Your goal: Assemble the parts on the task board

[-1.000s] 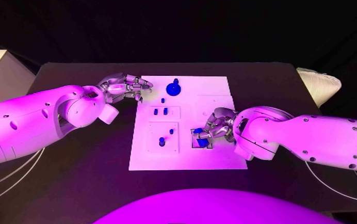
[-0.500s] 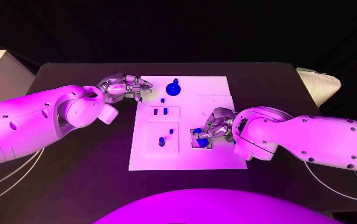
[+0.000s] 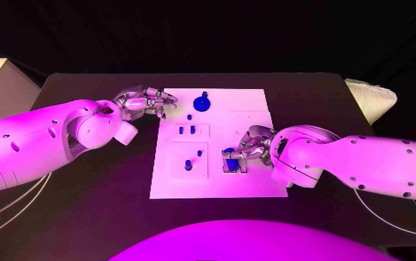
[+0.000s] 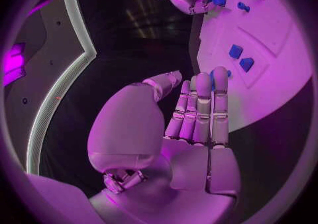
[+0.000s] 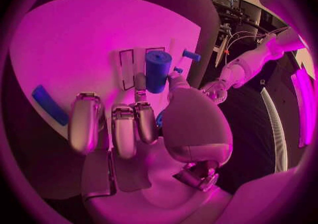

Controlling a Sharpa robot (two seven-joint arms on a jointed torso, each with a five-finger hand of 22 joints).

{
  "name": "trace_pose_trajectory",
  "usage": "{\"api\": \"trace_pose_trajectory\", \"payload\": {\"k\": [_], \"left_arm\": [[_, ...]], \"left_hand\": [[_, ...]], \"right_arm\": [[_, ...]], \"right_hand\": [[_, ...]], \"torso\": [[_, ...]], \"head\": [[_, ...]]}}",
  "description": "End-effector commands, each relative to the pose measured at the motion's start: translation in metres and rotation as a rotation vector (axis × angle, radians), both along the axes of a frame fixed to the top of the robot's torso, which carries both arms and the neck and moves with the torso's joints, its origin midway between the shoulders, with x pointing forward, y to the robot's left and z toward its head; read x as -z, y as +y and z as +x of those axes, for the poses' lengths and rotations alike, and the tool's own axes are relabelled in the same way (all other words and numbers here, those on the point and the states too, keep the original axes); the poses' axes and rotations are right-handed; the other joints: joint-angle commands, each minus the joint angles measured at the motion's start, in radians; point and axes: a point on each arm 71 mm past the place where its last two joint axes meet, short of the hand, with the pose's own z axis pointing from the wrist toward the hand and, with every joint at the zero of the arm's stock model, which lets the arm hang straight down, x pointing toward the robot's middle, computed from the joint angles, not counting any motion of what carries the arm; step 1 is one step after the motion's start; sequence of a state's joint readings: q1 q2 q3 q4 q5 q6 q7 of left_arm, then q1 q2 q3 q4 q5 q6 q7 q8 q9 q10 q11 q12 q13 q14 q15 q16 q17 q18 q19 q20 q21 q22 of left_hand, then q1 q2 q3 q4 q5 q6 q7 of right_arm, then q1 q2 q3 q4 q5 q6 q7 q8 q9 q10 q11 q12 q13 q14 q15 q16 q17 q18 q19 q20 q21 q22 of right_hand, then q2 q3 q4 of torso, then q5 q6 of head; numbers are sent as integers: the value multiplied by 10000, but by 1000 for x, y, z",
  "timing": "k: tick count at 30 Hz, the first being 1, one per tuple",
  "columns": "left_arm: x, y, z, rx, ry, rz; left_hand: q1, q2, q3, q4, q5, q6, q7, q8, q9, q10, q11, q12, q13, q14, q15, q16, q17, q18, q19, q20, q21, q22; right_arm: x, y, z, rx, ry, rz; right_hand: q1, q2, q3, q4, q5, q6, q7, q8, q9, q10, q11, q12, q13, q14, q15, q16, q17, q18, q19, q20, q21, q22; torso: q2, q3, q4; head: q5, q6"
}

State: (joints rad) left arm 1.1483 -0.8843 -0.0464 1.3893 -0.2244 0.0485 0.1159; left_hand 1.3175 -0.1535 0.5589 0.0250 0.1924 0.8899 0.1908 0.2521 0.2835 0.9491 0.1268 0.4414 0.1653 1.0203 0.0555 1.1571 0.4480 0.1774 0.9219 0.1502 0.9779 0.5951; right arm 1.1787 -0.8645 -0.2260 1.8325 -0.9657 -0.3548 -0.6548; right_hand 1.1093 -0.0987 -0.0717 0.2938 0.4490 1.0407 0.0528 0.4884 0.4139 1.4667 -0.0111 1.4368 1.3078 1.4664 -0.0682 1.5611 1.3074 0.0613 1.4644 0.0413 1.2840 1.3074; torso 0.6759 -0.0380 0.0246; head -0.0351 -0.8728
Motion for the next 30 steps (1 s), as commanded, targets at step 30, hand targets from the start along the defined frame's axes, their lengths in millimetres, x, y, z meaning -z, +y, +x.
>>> {"api": "trace_pose_trajectory", "payload": {"k": [30], "left_arm": [[-3, -1, 1, -69, -327, -182]], "left_hand": [[61, 11, 12, 67, 50, -92, 14, 51, -19, -86, 7, 80, -16, -75, 1, -24, -20, 71, 70, 15, -77, -20]], "right_arm": [[-16, -17, -6, 133, -1215, 1498]], "right_hand": [[611, -52, -227, -23, -479, -503, 174, -83, 6, 238, 72, -186, 1660, 1004, 6, -21, 2483, -93, 406, -31, -286, 1937]], "torso": [[-22, 15, -16]], "head": [[-73, 2]]}}
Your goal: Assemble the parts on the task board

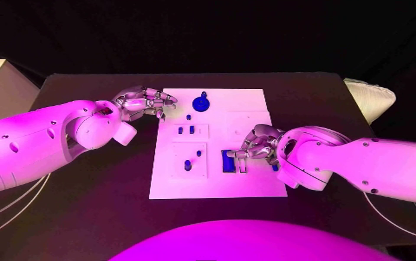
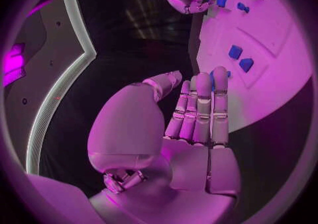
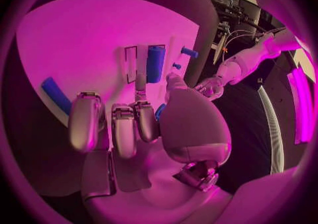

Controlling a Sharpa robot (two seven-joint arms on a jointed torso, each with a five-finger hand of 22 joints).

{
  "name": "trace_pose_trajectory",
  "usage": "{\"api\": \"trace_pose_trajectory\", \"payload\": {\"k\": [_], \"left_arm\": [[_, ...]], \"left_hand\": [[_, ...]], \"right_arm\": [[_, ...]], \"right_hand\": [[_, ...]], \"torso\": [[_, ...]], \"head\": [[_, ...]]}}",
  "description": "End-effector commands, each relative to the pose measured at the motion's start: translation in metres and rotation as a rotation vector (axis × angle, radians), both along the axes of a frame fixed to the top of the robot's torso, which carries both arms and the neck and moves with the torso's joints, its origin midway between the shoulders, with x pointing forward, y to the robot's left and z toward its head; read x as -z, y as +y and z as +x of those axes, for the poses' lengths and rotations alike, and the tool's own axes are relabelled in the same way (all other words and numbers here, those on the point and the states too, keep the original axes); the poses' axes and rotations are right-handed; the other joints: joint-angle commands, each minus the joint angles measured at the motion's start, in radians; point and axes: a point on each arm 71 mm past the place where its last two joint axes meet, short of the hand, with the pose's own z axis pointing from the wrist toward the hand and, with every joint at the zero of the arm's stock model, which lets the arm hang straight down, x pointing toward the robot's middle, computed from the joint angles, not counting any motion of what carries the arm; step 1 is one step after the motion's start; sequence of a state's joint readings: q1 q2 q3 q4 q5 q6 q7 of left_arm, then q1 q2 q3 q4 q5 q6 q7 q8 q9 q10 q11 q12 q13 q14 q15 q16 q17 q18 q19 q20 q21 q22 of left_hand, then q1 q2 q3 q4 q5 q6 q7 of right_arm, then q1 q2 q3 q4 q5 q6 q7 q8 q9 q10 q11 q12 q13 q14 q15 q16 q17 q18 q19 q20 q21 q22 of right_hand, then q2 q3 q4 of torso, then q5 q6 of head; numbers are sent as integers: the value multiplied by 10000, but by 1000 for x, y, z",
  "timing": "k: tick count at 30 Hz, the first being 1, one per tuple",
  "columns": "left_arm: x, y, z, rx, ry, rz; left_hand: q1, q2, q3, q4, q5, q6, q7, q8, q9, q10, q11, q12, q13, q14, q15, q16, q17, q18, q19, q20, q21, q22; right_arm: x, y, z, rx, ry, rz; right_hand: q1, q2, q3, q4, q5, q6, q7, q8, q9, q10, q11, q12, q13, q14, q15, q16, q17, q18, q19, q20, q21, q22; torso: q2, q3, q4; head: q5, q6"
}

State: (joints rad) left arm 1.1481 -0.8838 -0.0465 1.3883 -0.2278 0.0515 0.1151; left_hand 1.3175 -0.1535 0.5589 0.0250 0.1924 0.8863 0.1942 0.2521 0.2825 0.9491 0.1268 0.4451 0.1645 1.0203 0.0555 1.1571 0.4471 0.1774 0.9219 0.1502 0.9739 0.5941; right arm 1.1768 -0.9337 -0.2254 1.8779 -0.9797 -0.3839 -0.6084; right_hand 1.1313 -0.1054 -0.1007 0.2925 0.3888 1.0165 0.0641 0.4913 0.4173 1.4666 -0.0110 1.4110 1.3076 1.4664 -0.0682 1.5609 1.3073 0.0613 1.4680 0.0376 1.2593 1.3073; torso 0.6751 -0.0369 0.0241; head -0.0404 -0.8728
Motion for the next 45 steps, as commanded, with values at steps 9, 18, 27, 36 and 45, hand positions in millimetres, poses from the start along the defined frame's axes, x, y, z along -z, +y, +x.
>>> {"api": "trace_pose_trajectory", "payload": {"k": [9, 18, 27, 36, 45], "left_arm": [[-8, 0, 2, -588, -878, -950], [-10, 0, 0, -681, -1171, -1384], [-9, 0, -2, -717, -1167, -1420], [-7, 0, -3, -719, -1149, -1412], [-7, 1, -3, -714, -1106, -1374]], "left_hand": [[44, 1, -10, 85, 38, -48, -25, 73, -9, -8, -7, 103, 8, -70, -5, -21, -13, 72, 72, 15, -45, -14], [36, -21, -30, 87, 34, -39, -36, 89, -8, 40, -20, 140, 18, -64, -13, -16, -13, 73, 75, 13, -50, -17], [36, -21, -30, 87, 34, -39, -36, 89, -8, 40, -20, 140, 18, -64, -13, -16, -13, 73, 75, 13, -50, -17], [36, -21, -30, 87, 34, -39, -36, 89, -8, 40, -20, 140, 18, -64, -13, -16, -13, 73, 75, 13, -50, -17], [42, -33, -35, 83, 36, -34, -42, 99, -8, 44, -26, 148, 18, -59, -19, -11, -13, 75, 79, 9, -52, -18]], "right_arm": [[-25, -27, -1, 435, -1247, 3054], [-26, -73, -4, 62, -1417, 1836], [-23, -102, -7, -167, -1671, -245], [-16, -113, -10, 44, -1763, -1486], [-2, -113, -15, 127, -1393, -2158]], "right_hand": [[1739, 10, 382, -77, 386, -602, 240, -483, -183, 398, 218, 434, 1891, 1014, 126, 7, 2518, -97, 372, 105, -6, 1945], [2559, -56, 797, -75, -206, -334, 206, -677, -299, 407, 197, 469, 1911, 1026, 122, 46, 2567, -148, 441, 122, 341, 2020], [2380, -185, 801, -3, -320, -141, 183, -734, -342, 409, 173, 453, 1898, 1030, 98, 57, 2581, -178, 480, 101, 532, 2060], [2015, -285, 720, 9, -385, 2, 163, -779, -366, 428, 161, 464, 1903, 1032, 91, 62, 2588, -191, 497, 97, 614, 2077], [1513, -371, 575, 21, -433, 128, 133, -788, -362, 395, 142, 391, 1857, 1024, 77, 40, 2559, -178, 478, 89, 544, 2059]], "torso": [[-36, 12, -9], [-23, -2, -19], [-19, 1, -7], [1, -3, -2], [8, -2, -2]], "head": [[-117, 2], [-259, 2], [-397, 2], [-557, 2], [-588, 2]]}}
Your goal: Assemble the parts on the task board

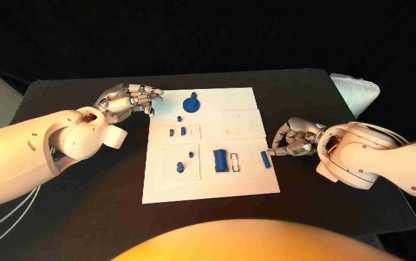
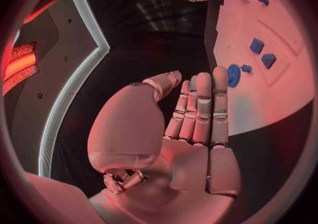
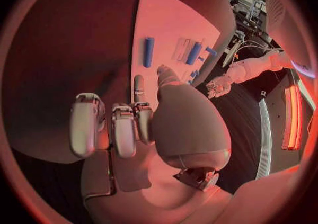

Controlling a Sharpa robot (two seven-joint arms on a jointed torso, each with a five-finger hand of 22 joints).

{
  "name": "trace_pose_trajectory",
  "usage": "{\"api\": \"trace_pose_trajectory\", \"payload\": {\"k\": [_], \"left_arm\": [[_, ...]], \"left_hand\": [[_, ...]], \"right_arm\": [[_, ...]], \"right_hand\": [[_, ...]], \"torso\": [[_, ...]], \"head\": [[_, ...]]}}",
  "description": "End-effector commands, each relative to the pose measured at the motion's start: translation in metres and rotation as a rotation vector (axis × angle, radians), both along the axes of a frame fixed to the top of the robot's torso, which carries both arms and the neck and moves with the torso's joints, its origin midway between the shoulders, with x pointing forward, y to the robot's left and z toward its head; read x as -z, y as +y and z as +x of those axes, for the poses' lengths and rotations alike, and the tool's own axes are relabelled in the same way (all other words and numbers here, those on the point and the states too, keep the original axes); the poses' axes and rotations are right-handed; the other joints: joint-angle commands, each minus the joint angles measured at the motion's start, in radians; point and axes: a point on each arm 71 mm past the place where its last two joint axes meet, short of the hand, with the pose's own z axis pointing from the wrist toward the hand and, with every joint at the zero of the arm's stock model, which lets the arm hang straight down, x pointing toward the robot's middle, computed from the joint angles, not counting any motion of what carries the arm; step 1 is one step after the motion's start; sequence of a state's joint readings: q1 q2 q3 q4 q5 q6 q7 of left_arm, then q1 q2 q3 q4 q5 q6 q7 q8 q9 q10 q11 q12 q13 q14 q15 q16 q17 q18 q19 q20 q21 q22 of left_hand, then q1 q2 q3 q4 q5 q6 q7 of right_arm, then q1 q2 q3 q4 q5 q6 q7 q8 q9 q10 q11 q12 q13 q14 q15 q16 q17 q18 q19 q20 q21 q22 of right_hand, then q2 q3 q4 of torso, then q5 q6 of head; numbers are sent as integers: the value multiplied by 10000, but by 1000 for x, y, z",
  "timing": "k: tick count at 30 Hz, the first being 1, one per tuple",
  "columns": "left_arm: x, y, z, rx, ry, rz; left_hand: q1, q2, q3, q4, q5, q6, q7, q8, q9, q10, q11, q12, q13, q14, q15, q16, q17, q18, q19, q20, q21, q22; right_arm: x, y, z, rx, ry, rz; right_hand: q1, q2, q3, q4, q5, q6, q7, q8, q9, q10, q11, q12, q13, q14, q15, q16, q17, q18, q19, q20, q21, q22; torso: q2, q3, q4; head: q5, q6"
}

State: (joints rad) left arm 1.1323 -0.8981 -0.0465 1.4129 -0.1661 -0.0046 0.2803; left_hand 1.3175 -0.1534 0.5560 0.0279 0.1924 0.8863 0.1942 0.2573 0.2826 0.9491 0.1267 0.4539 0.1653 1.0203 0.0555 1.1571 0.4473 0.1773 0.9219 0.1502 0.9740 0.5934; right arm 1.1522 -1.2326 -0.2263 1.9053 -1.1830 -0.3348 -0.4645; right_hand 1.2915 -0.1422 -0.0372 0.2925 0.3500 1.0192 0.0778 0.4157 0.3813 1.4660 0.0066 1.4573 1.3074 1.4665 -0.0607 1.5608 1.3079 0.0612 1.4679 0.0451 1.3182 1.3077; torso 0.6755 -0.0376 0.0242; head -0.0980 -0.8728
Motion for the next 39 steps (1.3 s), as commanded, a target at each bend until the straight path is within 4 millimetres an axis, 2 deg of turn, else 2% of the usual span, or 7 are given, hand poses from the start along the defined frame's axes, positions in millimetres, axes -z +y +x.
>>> {"api": "trace_pose_trajectory", "payload": {"k": [1, 7, 12, 21, 26, 29, 39], "left_arm": [[-1, -1, 0, 6, -70, -135], [-1, 0, 0, 24, -25, -105], [0, 0, 0, 39, 16, -71], [0, 1, 0, 49, 83, -12], [1, 1, 0, 57, 106, 5], [1, 2, -1, 53, 119, 29], [1, 3, -1, 91, 189, 70]], "left_hand": [[42, -33, -6, 54, 36, -35, -42, 47, -10, 43, -25, 59, 9, -59, -19, -11, -15, 76, 79, 9, -53, -11], [42, -33, -6, 54, 36, -35, -42, 47, -10, 43, -25, 59, 9, -59, -19, -11, -15, 76, 79, 9, -53, -11], [37, -39, -12, 59, 36, -34, -42, 54, -11, 38, -25, 61, 7, -55, -21, -8, -15, 76, 82, 6, -55, -13], [37, -39, -12, 59, 36, -34, -42, 54, -11, 38, -25, 61, 7, -55, -21, -8, -15, 76, 82, 6, -55, -13], [37, -39, -12, 59, 36, -34, -42, 54, -11, 38, -25, 61, 7, -55, -21, -8, -15, 76, 82, 6, -55, -13], [39, -40, -12, 61, 38, -34, -42, 59, -12, 29, -25, 60, 4, -54, -22, -8, -16, 75, 85, 5, -57, -14], [39, -40, -12, 61, 38, -34, -42, 59, -12, 29, -25, 60, 4, -54, -22, -8, -16, 75, 85, 5, -57, -14]], "right_arm": [[5, 0, -2, -74, 179, -766], [13, 5, -4, -169, 397, -955], [18, 13, -6, -329, 431, -868], [21, 22, -7, -517, 423, -780], [25, 24, -7, -660, 483, -973], [27, 26, -7, -841, 449, -1309], [36, 43, -5, -1634, -31, -2353]], "right_hand": [[-117, -10, -71, 21, -49, 113, -8, -27, 2, 408, -38, -59, 1867, 1023, 1, 39, 2551, -179, 480, 13, -39, 2057], [-336, -47, -168, 24, -75, 179, -34, 2, 24, 409, -59, -64, 1864, 1021, -15, 33, 2544, -177, 477, 2, -48, 2054], [-379, -26, -276, 6, 213, 186, -53, 10, 41, 423, -78, -43, 1878, 1024, -31, 42, 2555, -178, 478, -11, -37, 2057], [-40, 70, -264, -34, 295, 293, -122, 92, 94, 437, -135, -26, 1889, 1024, -75, 44, 2557, -183, 486, -44, 1, 2065], [478, 138, -145, -60, 130, 304, -165, 124, 122, 439, -178, -27, 1891, 1025, -116, 46, 2560, -185, 487, -83, 10, 2066], [842, 163, -14, -38, -315, 273, -156, 105, 119, 384, -175, -129, 1829, 1015, -119, 17, 2523, -176, 470, -96, -55, 2051], [1243, 65, 134, -57, -352, 124, -78, -39, 51, 255, -115, -358, 1689, 998, -73, -32, 2464, -139, 406, -67, -298, 1995]], "torso": [[3, 4, -2], [-3, 3, 5], [6, 10, 2], [2, -7, 8], [-3, -12, 7], [-2, -4, 12], [-1, -5, 17]], "head": [[-13, 2], [2, 2], [27, 2], [42, 2], [42, 2], [31, 2], [55, 2]]}}
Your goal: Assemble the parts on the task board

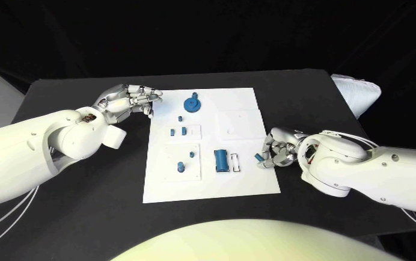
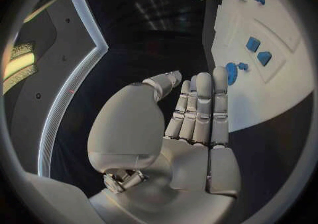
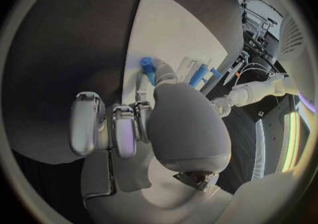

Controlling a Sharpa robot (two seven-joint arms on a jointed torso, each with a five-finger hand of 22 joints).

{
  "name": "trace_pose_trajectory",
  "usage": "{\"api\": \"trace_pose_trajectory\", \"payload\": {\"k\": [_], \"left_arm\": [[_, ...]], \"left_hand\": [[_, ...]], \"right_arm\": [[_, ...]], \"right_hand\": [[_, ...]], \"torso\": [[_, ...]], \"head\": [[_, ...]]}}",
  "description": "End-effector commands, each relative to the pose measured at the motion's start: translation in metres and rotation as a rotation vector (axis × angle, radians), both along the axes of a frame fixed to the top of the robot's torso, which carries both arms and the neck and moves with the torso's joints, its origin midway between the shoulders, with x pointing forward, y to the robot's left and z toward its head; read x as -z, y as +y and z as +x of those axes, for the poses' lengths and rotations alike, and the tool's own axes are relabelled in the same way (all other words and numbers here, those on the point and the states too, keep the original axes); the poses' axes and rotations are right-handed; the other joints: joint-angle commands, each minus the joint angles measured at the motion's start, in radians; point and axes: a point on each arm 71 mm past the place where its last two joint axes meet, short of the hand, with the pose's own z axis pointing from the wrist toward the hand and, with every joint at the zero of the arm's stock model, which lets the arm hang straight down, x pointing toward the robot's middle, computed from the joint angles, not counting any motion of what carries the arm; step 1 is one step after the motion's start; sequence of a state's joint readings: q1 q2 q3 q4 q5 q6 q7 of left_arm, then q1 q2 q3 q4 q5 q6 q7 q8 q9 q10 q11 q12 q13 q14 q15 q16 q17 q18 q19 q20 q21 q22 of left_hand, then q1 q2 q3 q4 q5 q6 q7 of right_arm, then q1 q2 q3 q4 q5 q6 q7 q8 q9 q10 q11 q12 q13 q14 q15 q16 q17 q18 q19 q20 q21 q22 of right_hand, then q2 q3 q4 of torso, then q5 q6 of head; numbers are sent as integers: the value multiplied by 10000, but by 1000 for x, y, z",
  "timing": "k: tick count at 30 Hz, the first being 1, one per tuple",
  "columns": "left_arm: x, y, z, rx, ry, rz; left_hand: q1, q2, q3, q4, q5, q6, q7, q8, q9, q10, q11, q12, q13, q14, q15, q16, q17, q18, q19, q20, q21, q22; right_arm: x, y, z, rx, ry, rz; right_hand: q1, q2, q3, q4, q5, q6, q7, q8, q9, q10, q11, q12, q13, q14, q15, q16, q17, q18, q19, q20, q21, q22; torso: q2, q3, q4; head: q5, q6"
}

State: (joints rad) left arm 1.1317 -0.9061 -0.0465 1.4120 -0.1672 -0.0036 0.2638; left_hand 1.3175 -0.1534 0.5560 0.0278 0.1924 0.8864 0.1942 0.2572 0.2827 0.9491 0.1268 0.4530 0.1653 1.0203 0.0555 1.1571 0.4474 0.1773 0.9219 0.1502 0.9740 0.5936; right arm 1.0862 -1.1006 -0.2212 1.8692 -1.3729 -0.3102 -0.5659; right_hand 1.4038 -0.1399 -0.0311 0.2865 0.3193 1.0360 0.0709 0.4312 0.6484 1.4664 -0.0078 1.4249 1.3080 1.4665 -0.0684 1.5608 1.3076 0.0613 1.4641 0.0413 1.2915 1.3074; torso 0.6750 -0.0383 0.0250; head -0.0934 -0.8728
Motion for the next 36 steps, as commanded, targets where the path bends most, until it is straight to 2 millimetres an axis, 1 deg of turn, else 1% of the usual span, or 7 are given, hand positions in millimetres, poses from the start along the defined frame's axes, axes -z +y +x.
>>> {"api": "trace_pose_trajectory", "payload": {"k": [1, 7, 12, 14, 19, 23, 36], "left_arm": [[0, -2, -1, 151, 55, -54], [0, -1, -1, 165, 91, -34], [0, -1, -2, 197, 100, -15], [0, -1, -2, 199, 102, -8], [0, -1, -2, 213, 111, 2], [0, -1, -2, 224, 117, 15], [0, -2, -2, 249, 144, 60]], "left_hand": [[39, -40, -13, 61, 38, -35, -42, 60, -13, 29, -25, 68, 4, -54, -22, -8, -17, 75, 85, 5, -57, -16], [37, -36, -12, 68, 39, -34, -41, 65, -13, 23, -24, 68, 2, -56, -22, -8, -18, 74, 86, 4, -60, -17], [37, -36, -12, 68, 39, -34, -41, 65, -13, 23, -24, 68, 2, -56, -22, -8, -18, 74, 86, 4, -60, -17], [37, -36, -12, 68, 39, -34, -41, 65, -13, 23, -24, 68, 2, -56, -22, -8, -18, 74, 86, 4, -60, -17], [37, -36, -12, 68, 39, -34, -41, 65, -13, 23, -24, 68, 2, -56, -22, -8, -18, 74, 86, 4, -60, -17], [37, -31, -11, 74, 41, -39, -39, 69, -16, 15, -23, 68, -2, -56, -21, -9, -19, 74, 88, 2, -63, -19], [37, -31, -11, 74, 41, -39, -39, 69, -16, 15, -23, 68, -2, -56, -21, -9, -19, 74, 88, 2, -63, -19]], "right_arm": [[11, 2, -4, -448, 33, -1077], [14, 9, -5, -571, -43, -1119], [15, 11, -6, -513, 52, -983], [15, 11, -6, -444, 99, -869], [15, 11, -9, -138, 313, -355], [13, 11, -11, 238, 589, 280], [-4, 8, -8, 1525, 1012, 1934]], "right_hand": [[141, 31, 81, 9, -40, -57, 2, -208, -2628, 240, 37, -53, 1671, 998, 8, -33, 2466, -135, 437, -25, -59, 1991], [192, 25, 193, 38, 422, -134, 69, -344, -2707, 218, 96, -84, 1654, 996, 59, -38, 2460, -130, 426, 16, -96, 1983], [599, -8, 940, 16, 1985, -55, 76, -554, -2860, 194, 94, -112, 1642, 997, 56, -37, 2464, -131, 434, 24, -78, 1991], [779, -142, 1765, 47, 1626, 18, 74, -616, -2908, 202, 86, -96, 1655, 999, 44, -32, 2470, -134, 440, 4, -54, 1998], [429, -816, 4422, -126, 1476, 109, 67, -484, -2759, 275, 65, -13, 1708, 1009, 35, -2, 2507, -158, 471, -9, 92, 2029], [93, -874, 5237, -401, 1527, 47, 65, -331, -2589, 328, 50, 55, 1751, 1023, 22, 39, 2558, -180, 502, -13, 234, 2058], [-904, -1001, 5814, -762, 1262, -75, 29, -120, -2331, 393, 47, 144, 1811, 1042, 18, 96, 2627, -205, 536, -18, 415, 2093]], "torso": [[6, 7, 5], [-4, 0, -3], [-6, -2, -3], [-6, 2, -6], [-6, 0, -6], [-8, 0, -8], [-9, -3, -6]], "head": [[9, 2], [30, 2], [44, 2], [45, 2], [59, 2], [68, 2], [97, 2]]}}
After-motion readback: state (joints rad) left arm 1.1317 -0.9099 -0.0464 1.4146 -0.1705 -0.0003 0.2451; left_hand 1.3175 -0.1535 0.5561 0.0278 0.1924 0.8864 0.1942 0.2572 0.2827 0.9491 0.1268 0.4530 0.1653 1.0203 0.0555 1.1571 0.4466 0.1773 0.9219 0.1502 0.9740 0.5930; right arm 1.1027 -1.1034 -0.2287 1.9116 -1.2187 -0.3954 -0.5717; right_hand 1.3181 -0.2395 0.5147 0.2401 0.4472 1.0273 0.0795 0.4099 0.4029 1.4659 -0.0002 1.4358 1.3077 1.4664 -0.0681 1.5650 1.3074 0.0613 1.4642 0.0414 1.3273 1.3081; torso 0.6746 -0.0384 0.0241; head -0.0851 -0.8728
